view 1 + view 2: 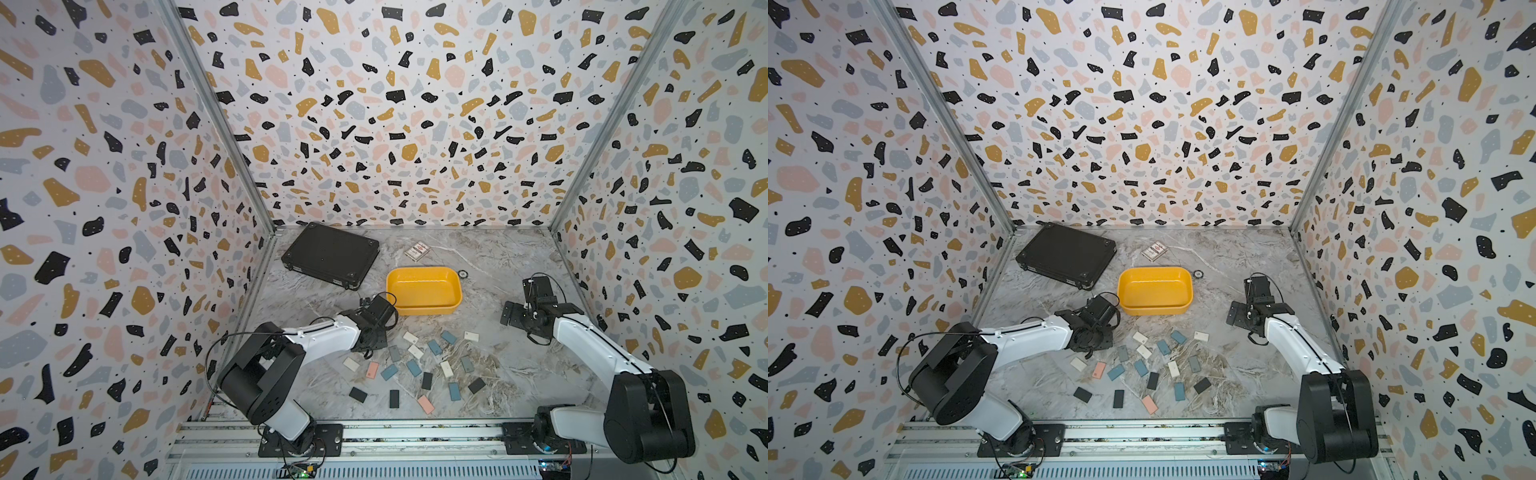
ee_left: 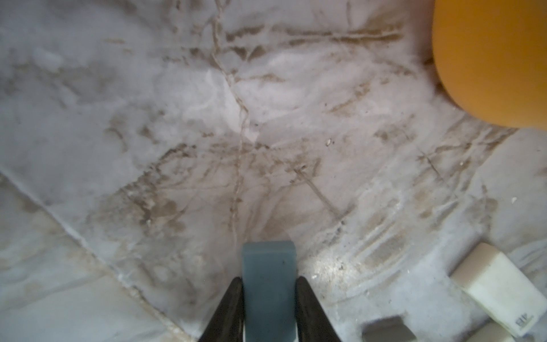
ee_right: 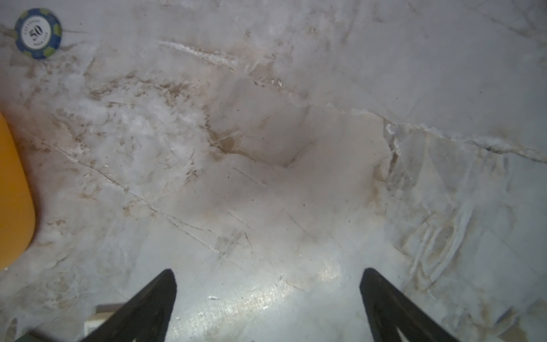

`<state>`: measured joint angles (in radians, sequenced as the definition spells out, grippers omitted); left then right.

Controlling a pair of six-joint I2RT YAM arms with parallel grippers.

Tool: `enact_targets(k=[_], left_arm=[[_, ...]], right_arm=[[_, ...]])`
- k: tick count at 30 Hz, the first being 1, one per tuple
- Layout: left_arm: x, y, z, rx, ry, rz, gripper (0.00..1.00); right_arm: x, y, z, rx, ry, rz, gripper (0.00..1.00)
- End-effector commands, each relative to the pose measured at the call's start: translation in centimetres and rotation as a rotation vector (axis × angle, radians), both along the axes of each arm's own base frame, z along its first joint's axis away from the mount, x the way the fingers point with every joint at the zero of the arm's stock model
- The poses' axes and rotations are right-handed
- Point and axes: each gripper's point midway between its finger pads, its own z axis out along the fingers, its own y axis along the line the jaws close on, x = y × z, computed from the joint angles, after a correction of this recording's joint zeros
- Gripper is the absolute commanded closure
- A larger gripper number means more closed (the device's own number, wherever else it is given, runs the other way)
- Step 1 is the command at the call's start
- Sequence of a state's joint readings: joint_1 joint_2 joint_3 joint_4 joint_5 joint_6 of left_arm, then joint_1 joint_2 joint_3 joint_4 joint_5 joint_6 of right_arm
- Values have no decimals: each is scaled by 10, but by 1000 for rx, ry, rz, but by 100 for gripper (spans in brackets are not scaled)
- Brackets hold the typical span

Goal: Put the eraser in the storage box
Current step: Pick up the eraser from the center of the board, then place the eraser in the storage box.

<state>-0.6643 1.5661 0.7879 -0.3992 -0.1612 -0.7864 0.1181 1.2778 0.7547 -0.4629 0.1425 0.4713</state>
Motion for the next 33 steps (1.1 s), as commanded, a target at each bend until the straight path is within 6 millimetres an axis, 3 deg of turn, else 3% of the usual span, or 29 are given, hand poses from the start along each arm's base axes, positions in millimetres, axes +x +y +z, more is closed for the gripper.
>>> enact_targets(k=[1,5,10,21,33], left_arm=[[-12,5,-10,42,55,-32,70],[-9,18,4,112,25,-38,70],[-2,21,36,130,-38,-68,70],[28,-6,115,56,-181,-162,69],[79,-57,127,26,-194,-241,69]], right_arm=[[-2,0,-1,1,6,-3,1],[-2,1,-1,1,5,-2,1],[-3,1,-1,3,5,-4,1],[-3,0,2,-1,-1,-5,1],[-2,-1,10,-6,-17,-6,1]])
